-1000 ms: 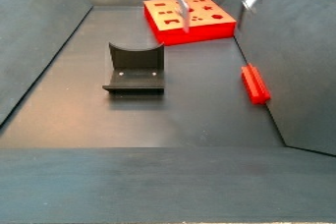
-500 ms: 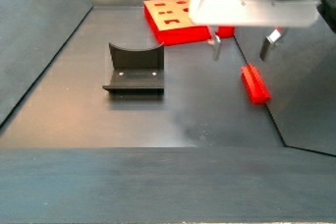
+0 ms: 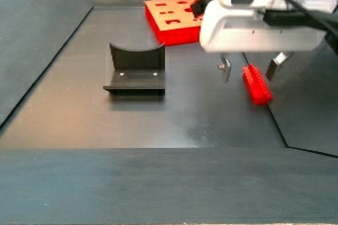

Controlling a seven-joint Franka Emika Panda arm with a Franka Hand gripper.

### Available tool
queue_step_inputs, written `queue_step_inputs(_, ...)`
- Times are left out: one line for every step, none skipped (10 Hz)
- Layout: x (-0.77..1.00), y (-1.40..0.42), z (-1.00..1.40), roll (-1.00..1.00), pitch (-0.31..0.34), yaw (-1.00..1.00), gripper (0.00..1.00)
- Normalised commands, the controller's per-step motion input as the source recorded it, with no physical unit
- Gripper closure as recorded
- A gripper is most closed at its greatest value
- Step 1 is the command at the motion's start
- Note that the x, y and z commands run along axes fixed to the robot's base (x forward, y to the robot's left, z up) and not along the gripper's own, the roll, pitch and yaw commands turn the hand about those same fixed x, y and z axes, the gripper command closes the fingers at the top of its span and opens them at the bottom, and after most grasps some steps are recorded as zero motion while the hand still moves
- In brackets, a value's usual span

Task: Pick up the star object. Move up. Place the star object on the fixture. Regrasp the star object. Move to above the board. Insert the star object.
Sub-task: Pick up the star object.

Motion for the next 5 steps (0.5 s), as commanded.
queue_step_inputs(-0.20,0.16,-1.00,0.06,-0.049,0.20,0.00)
queue_step_inputs(-0.21,0.15,-1.00,0.05,-0.044,0.18,0.00)
queue_step_inputs(-0.09,0.11,-1.00,0.03,-0.027,0.14,0.00)
queue_step_inputs(0.36,0.02,-1.00,0.00,0.016,0.13,0.00)
queue_step_inputs(0.73,0.00,-0.95,0.00,0.143,0.06,0.00)
